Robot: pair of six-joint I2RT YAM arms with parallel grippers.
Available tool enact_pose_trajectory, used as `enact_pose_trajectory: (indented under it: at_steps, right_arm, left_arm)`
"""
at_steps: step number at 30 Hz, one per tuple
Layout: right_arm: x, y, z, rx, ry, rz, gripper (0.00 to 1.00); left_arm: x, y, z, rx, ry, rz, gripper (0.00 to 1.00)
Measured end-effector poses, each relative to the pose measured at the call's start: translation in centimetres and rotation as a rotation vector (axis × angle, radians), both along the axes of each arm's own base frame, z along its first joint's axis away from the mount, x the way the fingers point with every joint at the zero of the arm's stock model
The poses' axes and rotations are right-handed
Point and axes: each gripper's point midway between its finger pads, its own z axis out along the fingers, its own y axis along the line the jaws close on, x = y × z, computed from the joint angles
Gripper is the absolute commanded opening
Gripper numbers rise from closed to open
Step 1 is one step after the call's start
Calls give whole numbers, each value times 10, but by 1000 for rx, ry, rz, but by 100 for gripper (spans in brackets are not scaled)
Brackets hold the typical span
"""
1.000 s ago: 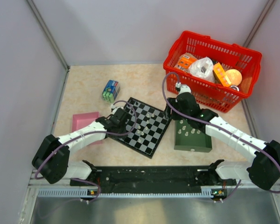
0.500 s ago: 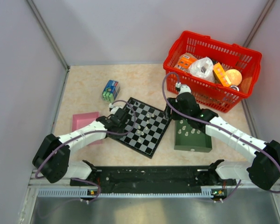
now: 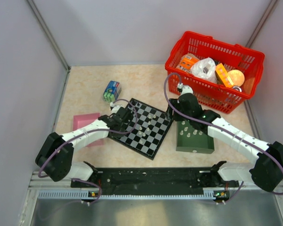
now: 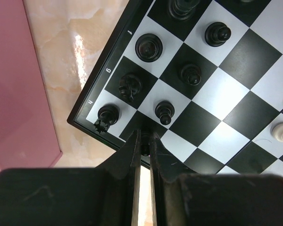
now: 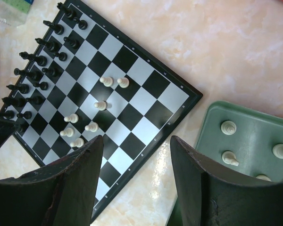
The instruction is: Set up the chess pieces on the board
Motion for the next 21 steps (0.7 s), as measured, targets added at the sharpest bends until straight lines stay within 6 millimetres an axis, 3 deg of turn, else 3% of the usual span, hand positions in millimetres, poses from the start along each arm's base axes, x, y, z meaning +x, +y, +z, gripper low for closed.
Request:
enact_pose_trajectory:
  at_steps: [21]
  right_arm:
    - [0, 0, 0, 1, 0, 1, 59]
  left_arm:
    - [5, 2, 1, 15, -13, 3, 27]
